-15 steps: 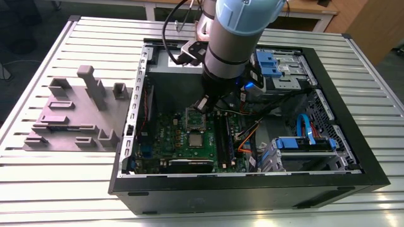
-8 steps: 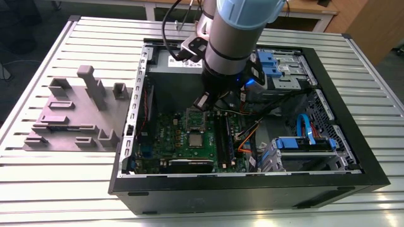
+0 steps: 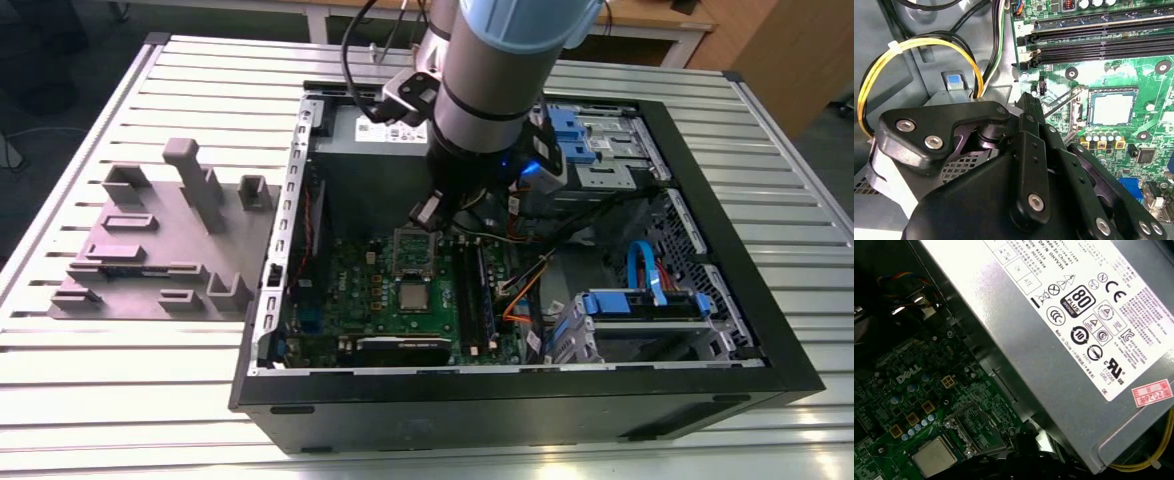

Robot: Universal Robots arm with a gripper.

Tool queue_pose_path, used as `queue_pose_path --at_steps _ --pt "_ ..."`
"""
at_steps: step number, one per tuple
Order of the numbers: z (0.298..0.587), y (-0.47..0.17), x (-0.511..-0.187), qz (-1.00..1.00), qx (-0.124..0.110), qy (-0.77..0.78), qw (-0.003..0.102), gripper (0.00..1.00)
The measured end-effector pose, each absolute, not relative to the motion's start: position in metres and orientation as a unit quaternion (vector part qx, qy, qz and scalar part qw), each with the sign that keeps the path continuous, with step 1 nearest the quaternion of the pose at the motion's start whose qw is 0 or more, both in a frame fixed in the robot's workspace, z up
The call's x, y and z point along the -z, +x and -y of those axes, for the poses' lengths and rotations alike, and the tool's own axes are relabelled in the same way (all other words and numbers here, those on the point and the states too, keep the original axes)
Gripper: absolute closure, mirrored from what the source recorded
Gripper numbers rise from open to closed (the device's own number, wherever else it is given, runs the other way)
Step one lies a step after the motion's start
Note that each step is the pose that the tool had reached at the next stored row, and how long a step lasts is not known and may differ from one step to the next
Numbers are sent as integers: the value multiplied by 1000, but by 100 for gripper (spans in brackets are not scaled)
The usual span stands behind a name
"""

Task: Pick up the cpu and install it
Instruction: 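Close the cpu cover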

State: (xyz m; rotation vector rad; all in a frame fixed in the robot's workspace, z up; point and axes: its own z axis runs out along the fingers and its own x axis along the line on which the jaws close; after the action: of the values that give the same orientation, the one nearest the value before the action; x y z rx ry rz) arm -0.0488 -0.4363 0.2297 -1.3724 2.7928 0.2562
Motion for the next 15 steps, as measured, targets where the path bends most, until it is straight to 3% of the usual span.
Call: queue_pose_path --at_steps 15 --pt "441 -50 -231 -894 -82 -439 9 89"
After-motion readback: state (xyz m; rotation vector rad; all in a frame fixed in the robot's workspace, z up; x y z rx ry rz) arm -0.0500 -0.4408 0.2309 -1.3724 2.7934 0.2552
